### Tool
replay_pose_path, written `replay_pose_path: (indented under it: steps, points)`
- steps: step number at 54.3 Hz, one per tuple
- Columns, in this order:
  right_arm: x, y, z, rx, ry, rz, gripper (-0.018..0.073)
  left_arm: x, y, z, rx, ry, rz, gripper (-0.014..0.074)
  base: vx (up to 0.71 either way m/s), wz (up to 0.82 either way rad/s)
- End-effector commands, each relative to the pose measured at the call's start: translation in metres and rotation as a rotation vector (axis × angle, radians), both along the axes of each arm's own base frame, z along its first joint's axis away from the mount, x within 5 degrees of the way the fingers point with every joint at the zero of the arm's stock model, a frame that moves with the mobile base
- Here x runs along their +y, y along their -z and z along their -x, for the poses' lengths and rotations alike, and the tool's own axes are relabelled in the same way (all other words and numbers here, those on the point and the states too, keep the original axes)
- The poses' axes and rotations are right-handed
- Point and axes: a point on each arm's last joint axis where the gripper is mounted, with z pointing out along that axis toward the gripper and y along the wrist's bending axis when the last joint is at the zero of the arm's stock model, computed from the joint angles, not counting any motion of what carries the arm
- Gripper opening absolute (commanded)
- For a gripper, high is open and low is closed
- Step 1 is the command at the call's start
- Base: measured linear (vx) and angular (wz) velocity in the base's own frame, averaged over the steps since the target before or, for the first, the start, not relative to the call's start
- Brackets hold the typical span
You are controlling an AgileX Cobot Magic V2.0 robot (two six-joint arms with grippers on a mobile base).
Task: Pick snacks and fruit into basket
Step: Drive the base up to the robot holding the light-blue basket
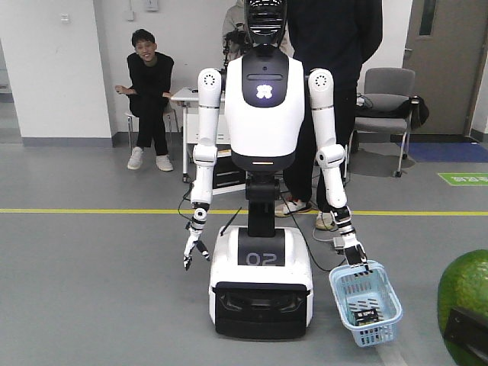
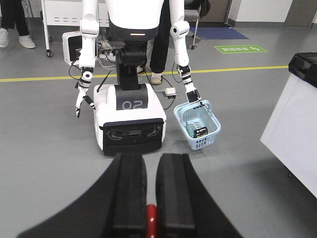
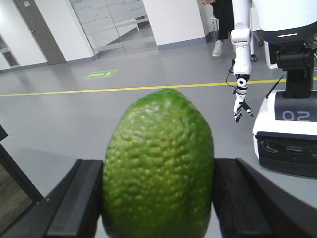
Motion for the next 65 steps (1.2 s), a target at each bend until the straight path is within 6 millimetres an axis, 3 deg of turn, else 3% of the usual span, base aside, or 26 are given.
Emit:
replay_pose_path:
  steps: [1, 65]
  points:
    - [-0.0031, -0.0136, -0.0003, -0.067, 0.041, -0.045, -0.0008, 0.0003, -0.0155, 0.0005, -0.103, -0.005, 0.044, -0.0009, 0.07, -0.06]
    - [-0.0032, -0.0137, -0.0003, -0.068, 0.042, -0.045, -0.0008, 0.0003, -0.0155, 0.0005, -0.103, -0.005, 0.044, -0.0009, 0.26, -0.05]
